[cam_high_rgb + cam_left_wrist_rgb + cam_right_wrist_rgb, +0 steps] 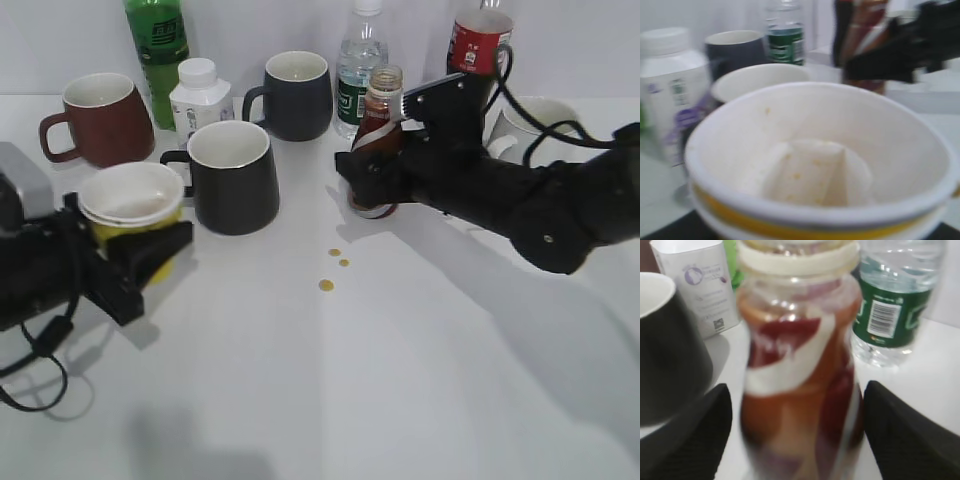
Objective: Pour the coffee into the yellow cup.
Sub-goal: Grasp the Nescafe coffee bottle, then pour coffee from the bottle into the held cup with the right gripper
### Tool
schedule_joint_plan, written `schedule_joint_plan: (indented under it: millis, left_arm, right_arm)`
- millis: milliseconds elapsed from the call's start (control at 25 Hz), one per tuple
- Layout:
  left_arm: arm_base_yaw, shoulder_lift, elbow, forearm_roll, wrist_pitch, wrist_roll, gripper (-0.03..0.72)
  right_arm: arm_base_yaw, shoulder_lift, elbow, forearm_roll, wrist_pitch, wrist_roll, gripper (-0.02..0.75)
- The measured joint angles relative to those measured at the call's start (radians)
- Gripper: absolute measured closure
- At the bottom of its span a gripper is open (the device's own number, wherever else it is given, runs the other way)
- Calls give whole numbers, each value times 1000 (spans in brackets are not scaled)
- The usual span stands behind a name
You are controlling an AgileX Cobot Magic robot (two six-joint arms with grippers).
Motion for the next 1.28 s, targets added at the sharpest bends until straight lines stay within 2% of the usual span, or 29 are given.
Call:
schedule_joint_plan:
  millis: [120,280,400,600,760,960,1280]
  left_arm:
    - [-48,0,-2,15,0,-1,279]
    - [-113,0,-4,-7,-1,-1,279]
    - [-142,15,-22,-10,-3,-1,279]
    - [-187,66,-71,-9,0,-3,279]
    - [-218,96,-122,-7,1,-24,279]
    - [-268,136,-197,-7,1,-51,279]
    - [-377,142,-320,-6,114,-56,279]
  right_arm:
    - [0,45,-39,-2,0,11,146]
    - [0,71,-60,-15,15,17,238]
    - [0,71,-62,-30,17,19,237]
    - [0,42,-62,-133,58,21,237]
    - [0,-33,-62,-274,136,-10,237]
    - [0,-161,-62,-434,215,-142,237]
    - [0,-242,-61,-474,324,-435,237]
